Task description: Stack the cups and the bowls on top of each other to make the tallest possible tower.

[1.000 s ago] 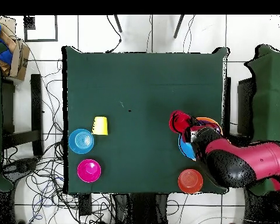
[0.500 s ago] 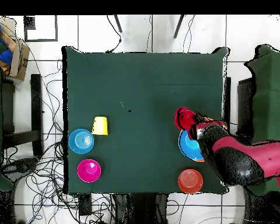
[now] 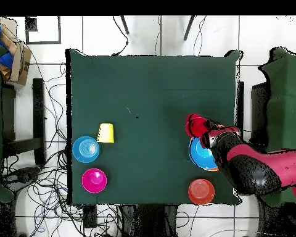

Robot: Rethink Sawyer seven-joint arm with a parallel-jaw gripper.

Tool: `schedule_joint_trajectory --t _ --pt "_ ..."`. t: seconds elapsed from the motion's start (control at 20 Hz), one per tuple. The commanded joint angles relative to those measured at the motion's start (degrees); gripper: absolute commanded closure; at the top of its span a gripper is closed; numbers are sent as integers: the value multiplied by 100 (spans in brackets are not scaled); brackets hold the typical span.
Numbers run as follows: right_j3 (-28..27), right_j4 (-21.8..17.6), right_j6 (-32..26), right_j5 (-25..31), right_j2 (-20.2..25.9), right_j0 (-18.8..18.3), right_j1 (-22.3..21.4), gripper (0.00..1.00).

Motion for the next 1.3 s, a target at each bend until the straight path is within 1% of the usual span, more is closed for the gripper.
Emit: schedule_joint_trajectory --t 0.05,0.3,0.45,0.65,0.8,1.0,1.3 --pt "98 -320 -1440 437 -405 152 34 100" --pt "631 -181 -1151 223 -135 -113 -309 100" --pt "848 -195 -1047 70 -30 -178 -346 100" --pt "1114 -120 -775 -47 63 -280 -523 100" --pt "1239 -121 -783 -137 178 -379 -612 100" --pt "1306 -241 -662 -264 124 -350 -648 100" --pt "1325 -306 -454 -361 -20 -177 -697 100"
